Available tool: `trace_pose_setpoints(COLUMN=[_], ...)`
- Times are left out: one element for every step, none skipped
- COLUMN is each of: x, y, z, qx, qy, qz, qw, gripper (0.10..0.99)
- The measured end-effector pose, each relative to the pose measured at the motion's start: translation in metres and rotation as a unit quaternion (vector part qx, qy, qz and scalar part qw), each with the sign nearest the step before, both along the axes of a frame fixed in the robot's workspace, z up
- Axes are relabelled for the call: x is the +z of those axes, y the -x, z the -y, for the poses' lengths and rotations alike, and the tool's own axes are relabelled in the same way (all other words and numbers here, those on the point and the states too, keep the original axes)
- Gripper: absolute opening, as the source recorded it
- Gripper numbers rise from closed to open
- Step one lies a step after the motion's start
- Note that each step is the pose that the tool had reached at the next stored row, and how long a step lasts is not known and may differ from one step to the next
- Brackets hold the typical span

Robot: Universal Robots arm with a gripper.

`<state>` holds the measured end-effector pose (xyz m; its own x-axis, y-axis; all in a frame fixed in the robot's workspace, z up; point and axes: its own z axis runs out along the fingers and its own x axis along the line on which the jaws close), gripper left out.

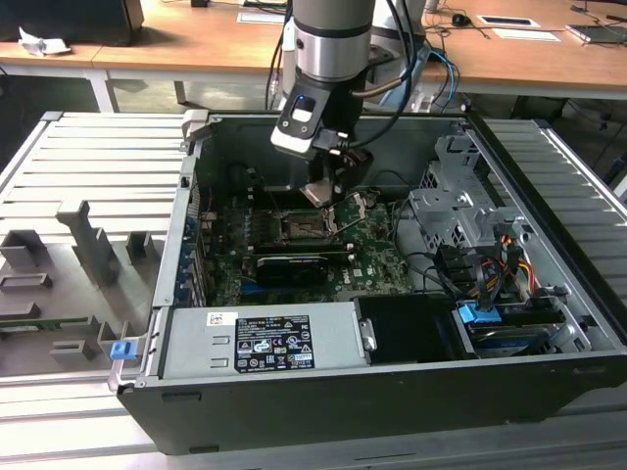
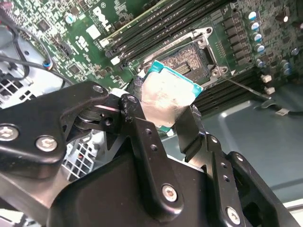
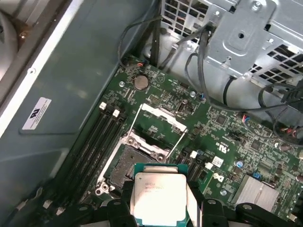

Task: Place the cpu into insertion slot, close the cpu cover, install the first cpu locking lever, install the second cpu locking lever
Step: 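Place the cpu into insertion slot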

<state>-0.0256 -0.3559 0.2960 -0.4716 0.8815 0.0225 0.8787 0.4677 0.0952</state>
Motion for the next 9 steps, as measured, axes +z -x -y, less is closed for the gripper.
trace_pose_setpoints(x=[-0.0001,-0.0003,-0.0005,-0.0008,-0.0011,-0.0014,-0.0016,-0.0018,-0.0020], y=[0.0000,0.0000,0.0000,0.0000,0.0000,0.0000,0.0000,0.0000,0.0000], z=[0.0000,0.0000,0.0000,0.0000,0.0000,0.0000,0.0000,0.0000,0.0000], qx=[-0.004,-0.007,-0.012,-0.016,-0.023,-0.026,-0.028,-0.031,-0.033], qy=[0.0000,0.0000,0.0000,-0.0001,-0.0001,-0.0001,-0.0001,0.0000,-0.0001], qz=[0.0000,0.0000,0.0000,0.0000,0.0000,0.0000,0.0000,0.0000,0.0000], qw=[1.0000,1.0000,0.9999,0.9999,0.9997,0.9997,0.9996,0.9995,0.9995], gripper=[0.525,0.525,0.525,0.525,0.525,0.525,0.525,0.525,0.525])
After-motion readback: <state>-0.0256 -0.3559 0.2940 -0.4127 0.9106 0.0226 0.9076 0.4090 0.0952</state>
